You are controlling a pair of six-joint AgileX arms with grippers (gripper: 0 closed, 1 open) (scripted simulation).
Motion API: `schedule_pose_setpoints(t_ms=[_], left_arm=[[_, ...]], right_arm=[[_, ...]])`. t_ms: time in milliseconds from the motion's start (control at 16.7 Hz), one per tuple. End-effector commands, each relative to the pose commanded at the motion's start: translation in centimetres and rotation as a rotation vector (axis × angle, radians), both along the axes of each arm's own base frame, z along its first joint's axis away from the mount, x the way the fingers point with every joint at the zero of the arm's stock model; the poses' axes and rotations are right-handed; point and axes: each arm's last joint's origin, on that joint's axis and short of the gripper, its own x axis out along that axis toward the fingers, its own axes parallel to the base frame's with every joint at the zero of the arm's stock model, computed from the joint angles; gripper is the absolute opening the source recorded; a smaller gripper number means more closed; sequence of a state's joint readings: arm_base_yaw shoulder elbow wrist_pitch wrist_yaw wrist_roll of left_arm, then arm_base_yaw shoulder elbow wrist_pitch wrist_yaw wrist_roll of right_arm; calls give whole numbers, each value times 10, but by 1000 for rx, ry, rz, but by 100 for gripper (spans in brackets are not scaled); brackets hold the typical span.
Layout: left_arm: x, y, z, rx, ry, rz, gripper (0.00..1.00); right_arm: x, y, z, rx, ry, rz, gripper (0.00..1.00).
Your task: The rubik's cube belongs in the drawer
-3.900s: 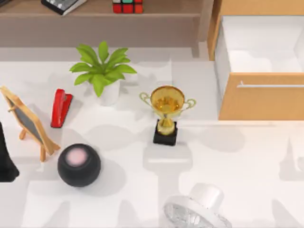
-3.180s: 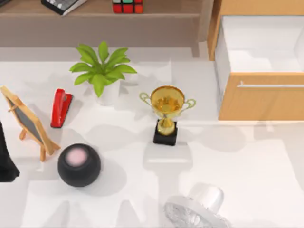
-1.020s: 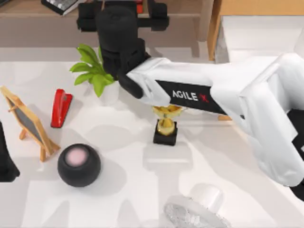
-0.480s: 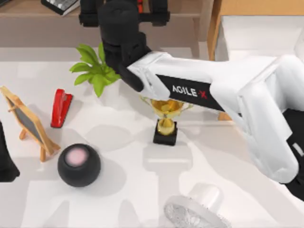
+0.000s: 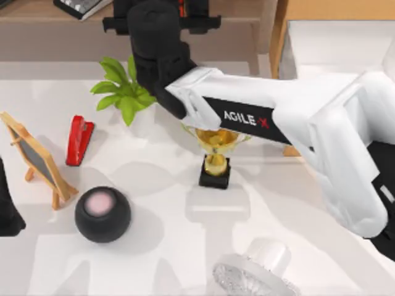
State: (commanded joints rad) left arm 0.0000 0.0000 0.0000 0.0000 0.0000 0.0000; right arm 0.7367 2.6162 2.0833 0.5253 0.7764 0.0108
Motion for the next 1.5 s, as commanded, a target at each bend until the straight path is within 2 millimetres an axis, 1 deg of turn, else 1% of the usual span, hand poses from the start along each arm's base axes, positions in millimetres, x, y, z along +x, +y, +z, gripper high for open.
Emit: schedule_pose_setpoints(t_ms=[240, 300, 840, 1200, 1440, 1500], left_arm=[[0, 0, 0, 0, 0, 0, 100], [0, 0, 0, 0, 0, 0, 100], [0, 0, 0, 0, 0, 0, 100], [0, 0, 0, 0, 0, 0, 100], [0, 0, 0, 0, 0, 0, 100], [0, 0, 0, 0, 0, 0, 100]], right_arm=[[0, 0, 0, 0, 0, 0, 2], [0, 0, 0, 0, 0, 0, 0], [-2, 2, 2, 4, -2, 5, 0], [-21, 2, 21, 3, -1, 5, 0], [-19, 0, 20, 4, -1, 1, 0], [-20, 1, 24, 7, -2, 8, 0]])
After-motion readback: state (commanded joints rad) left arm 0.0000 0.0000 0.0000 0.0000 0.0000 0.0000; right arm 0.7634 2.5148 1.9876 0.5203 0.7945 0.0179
